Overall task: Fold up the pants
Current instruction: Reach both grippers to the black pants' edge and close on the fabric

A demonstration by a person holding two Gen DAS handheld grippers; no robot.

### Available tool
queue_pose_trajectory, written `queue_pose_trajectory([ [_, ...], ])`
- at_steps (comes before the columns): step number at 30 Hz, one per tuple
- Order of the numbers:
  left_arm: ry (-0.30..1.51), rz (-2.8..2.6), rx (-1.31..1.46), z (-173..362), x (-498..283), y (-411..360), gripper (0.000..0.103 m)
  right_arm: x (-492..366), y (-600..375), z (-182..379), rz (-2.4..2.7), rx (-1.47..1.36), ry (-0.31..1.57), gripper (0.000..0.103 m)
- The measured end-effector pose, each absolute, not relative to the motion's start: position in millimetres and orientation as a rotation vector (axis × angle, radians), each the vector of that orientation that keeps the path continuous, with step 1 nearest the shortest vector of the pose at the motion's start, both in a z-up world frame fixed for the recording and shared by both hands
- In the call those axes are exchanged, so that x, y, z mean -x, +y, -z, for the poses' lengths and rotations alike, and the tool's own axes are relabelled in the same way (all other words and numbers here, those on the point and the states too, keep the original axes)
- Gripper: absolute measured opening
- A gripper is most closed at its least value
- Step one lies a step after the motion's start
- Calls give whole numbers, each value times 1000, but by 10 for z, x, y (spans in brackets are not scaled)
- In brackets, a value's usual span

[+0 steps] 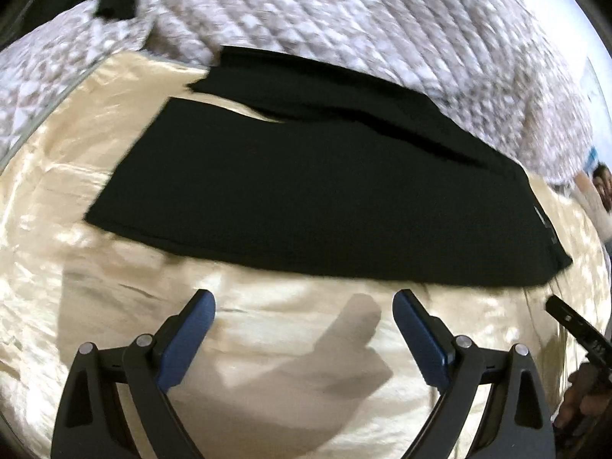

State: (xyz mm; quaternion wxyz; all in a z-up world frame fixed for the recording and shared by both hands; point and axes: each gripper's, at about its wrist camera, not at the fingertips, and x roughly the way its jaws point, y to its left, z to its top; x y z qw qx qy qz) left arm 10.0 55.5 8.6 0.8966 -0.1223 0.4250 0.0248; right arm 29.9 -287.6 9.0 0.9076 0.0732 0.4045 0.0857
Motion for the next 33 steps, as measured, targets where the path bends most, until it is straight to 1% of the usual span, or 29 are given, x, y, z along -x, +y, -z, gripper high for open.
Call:
queue_pose_trajectory([
  [6,866,-121,416,5,-189,984,94,-470,-3349,-67,-157,-416,832,93],
  [12,841,-120,475,54,-415,1072,94,-779,-3599,-66,-147,-582,844,93],
  [14,833,-119,491,50,-493,1110,94,-861,-3627,-72,-146,-589,840,90],
  [15,828,-120,500,48,-529,1130,93,-908,-3638,-74,-145,-591,838,83],
  [16,824,-127,504,49,-559,1147,88,-958,-3661,-71,-142,-601,836,71],
  [17,820,-141,505,51,-579,1165,79,-991,-3697,-56,-137,-615,835,67],
  [19,796,-156,515,61,-592,1213,69,-1030,-3777,-17,-117,-653,833,52],
  [20,794,-163,521,67,-597,1233,61,-1034,-3811,-6,-106,-669,828,49],
  [21,791,-173,527,73,-605,1257,57,-1031,-3843,5,-101,-689,822,45],
  [23,786,-192,541,90,-627,1312,37,-1044,-3865,11,-99,-713,816,39],
  [24,785,-201,549,105,-641,1343,32,-1047,-3876,15,-94,-718,815,30],
  [25,787,-213,563,129,-655,1382,20,-1054,-3894,26,-89,-728,816,21],
  [26,789,-222,575,147,-661,1410,13,-1062,-3925,52,-87,-749,816,18],
  [27,787,-223,587,160,-665,1438,11,-1066,-3951,73,-84,-767,817,12],
  [28,787,-224,590,164,-664,1449,8,-1060,-3990,95,-86,-794,813,9],
  [30,783,-225,571,146,-660,1425,4,-1056,-3996,82,-93,-807,806,7],
  [33,752,-225,530,50,-623,1380,3,-1015,-3988,-27,-113,-795,780,5],
])
